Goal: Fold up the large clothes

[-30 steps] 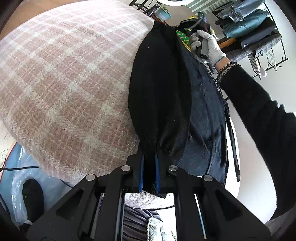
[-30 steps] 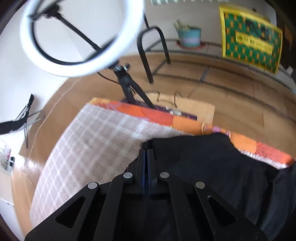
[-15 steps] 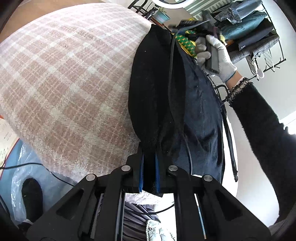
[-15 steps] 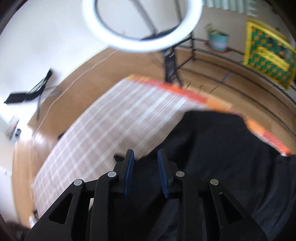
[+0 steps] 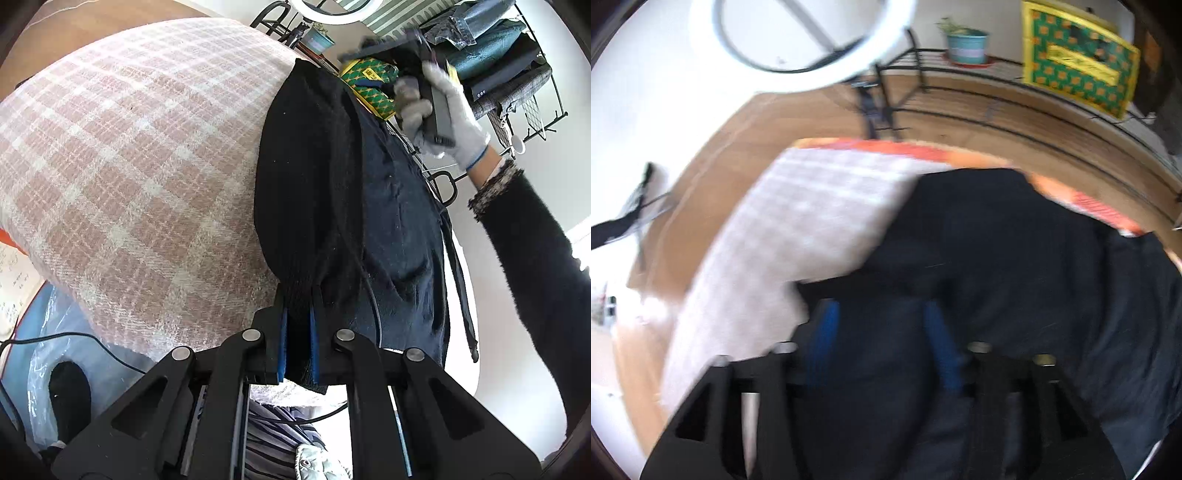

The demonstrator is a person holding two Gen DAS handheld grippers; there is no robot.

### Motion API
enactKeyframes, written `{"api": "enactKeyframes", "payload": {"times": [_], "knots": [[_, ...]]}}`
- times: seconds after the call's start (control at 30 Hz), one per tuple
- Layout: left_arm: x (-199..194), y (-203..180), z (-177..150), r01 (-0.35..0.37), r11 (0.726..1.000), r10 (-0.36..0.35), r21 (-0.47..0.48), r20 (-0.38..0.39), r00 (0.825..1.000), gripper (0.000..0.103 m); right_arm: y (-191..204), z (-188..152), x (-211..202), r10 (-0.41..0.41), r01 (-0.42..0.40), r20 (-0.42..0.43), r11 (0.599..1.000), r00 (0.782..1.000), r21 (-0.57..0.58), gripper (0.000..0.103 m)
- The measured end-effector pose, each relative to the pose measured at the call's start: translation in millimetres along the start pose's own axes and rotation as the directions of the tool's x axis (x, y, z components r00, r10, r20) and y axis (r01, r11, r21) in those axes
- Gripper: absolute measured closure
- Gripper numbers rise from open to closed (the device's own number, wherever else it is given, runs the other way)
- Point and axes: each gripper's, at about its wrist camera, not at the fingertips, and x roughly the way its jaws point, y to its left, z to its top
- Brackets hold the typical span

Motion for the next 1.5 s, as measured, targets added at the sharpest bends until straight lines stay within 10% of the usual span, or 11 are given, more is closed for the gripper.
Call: {"api": "enactKeyframes", "payload": {"times": [0.3, 0.47, 0.53, 0.6, 0.7, 0.9, 1.1, 1.5], "knots": [[4, -4, -5, -0.023, 1.000, 0.023, 0.015, 0.003, 1.000, 0.096, 22, 6, 68, -0.101, 0.138, -0.158, 0.960, 0.982, 0.243, 0.039], [2, -8, -5, -0.040, 0.998, 0.040, 0.039, 0.015, 0.999, 0.096, 30, 8, 79, -0.200, 0.232, -0.180, 0.957, 0.963, 0.176, 0.037], [1, -9, -6, -0.040, 0.998, 0.039, 0.037, 0.018, 0.999, 0.096, 35, 8, 81, -0.232, 0.252, -0.184, 0.963, 0.955, 0.093, 0.041], [-1, -10, -6, -0.043, 0.998, 0.042, 0.041, 0.024, 0.999, 0.096, 37, 8, 83, -0.275, 0.283, -0.173, 0.959, 0.946, 0.022, 0.067], [-7, -18, -7, -0.054, 0.995, 0.051, 0.079, 0.041, 0.998, 0.096, 21, 7, 71, -0.198, 0.207, -0.155, 0.977, 0.968, 0.050, 0.087], [-22, -45, -13, -0.078, 0.980, 0.065, 0.183, 0.077, 0.995, 0.096, -18, -6, 23, -0.006, 0.008, -0.017, 0.992, 1.000, 0.126, 0.092], [-25, -85, -22, -0.102, 0.940, 0.074, 0.324, 0.099, 0.992, 0.096, -72, -32, -33, 0.154, -0.194, 0.177, 0.951, 0.972, 0.241, 0.092], [4, -142, -58, -0.120, 0.832, 0.125, 0.542, 0.028, 0.992, 0.096, -185, -99, -43, 0.172, -0.272, 0.245, 0.841, 0.954, 0.468, 0.092]]}}
